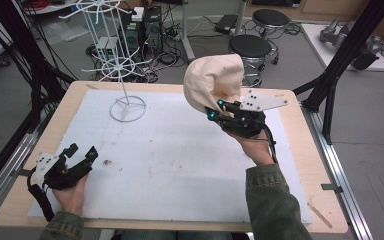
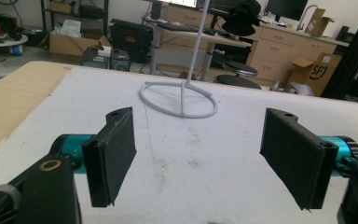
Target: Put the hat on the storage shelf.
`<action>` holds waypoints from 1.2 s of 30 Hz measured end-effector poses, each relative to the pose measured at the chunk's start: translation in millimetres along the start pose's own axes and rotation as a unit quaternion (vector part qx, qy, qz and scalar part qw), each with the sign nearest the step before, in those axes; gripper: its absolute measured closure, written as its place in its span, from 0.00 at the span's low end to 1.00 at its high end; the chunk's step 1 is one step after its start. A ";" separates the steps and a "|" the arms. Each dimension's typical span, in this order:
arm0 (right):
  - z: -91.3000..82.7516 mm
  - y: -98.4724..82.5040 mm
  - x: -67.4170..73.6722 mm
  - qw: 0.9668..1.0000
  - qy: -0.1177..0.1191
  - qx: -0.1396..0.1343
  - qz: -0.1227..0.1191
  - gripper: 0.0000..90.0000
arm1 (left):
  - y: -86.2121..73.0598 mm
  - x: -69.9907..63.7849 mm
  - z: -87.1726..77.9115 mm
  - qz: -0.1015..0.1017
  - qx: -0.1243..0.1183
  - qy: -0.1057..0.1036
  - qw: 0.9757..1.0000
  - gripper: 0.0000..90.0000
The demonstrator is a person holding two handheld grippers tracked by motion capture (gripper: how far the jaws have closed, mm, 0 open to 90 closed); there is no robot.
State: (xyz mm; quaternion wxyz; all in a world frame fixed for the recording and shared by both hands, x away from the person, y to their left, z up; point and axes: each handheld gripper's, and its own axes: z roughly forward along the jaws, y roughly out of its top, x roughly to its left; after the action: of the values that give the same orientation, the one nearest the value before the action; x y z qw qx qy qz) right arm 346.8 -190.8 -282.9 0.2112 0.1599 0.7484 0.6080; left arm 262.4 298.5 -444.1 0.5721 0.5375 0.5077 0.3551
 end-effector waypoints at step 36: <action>66.5 121.0 30.9 0.996 0.019 0.003 -0.089 0.83 | -0.8 1.2 2.0 -0.010 0.003 -0.006 1.000 0.29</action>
State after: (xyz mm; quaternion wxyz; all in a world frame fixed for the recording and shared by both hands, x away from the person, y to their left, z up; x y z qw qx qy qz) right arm 352.1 -94.1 -179.8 0.2495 0.0815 0.7657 0.5872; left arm 264.6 298.9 -445.2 0.5774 0.5362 0.5104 0.3444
